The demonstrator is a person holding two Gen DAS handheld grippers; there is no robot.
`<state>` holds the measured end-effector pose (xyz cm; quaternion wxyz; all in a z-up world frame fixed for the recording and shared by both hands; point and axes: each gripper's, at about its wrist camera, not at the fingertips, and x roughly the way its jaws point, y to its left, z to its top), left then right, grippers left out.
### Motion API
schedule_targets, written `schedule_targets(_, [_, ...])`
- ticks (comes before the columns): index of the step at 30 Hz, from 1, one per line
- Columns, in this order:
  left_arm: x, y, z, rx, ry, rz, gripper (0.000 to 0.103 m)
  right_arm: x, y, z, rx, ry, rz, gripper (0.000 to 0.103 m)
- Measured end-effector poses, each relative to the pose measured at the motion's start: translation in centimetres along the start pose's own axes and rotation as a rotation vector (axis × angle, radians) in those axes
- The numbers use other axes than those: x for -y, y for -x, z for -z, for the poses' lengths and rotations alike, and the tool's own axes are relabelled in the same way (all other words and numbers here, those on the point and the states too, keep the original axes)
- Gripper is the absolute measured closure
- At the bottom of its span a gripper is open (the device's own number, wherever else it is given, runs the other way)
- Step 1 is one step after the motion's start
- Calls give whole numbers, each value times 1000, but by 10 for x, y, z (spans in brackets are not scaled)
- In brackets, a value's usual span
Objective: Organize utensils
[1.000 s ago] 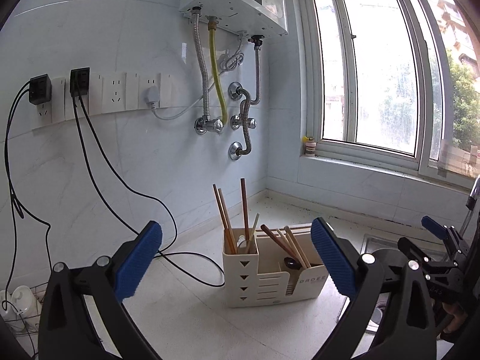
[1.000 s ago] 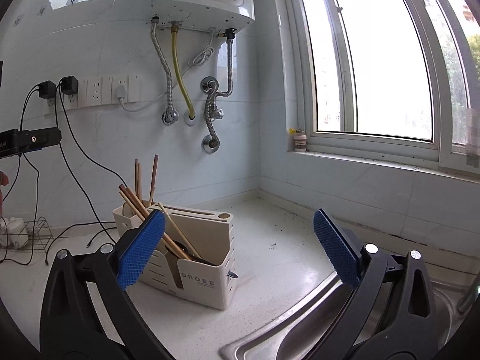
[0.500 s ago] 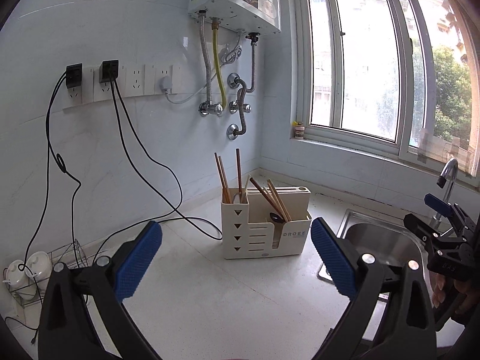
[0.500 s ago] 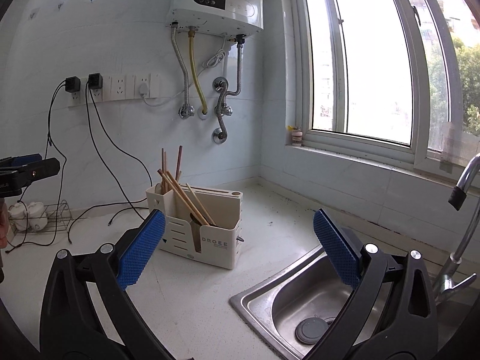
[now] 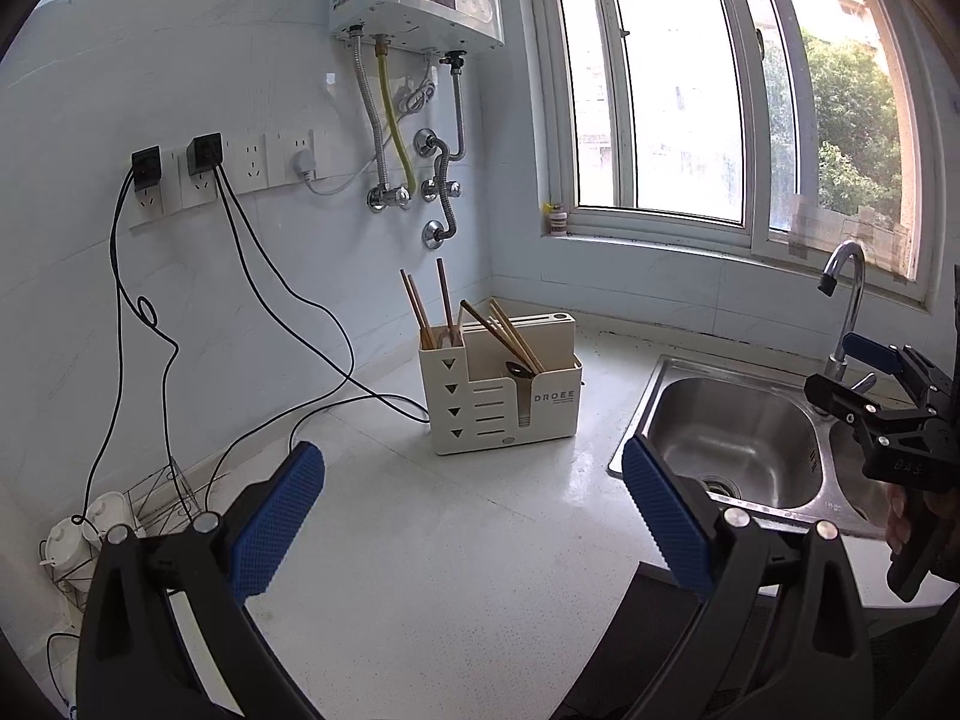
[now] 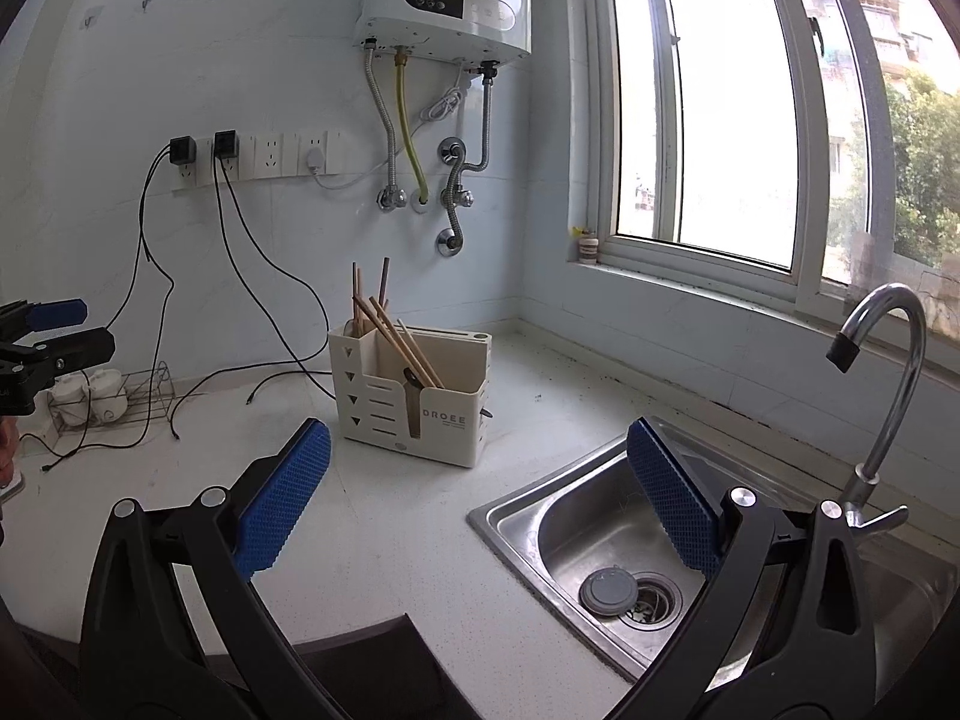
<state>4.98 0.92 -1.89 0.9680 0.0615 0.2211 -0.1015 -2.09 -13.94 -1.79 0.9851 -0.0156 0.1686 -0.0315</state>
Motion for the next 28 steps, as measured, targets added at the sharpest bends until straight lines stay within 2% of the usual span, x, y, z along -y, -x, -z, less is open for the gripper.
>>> schedule_targets(7, [0,3,6,-30,7,2,5,6,8,8,-16,-20,24,8])
schedule_targets(28, [4,10,-2,5,-16,-62,5,16,11,8,-4,-35,41,8])
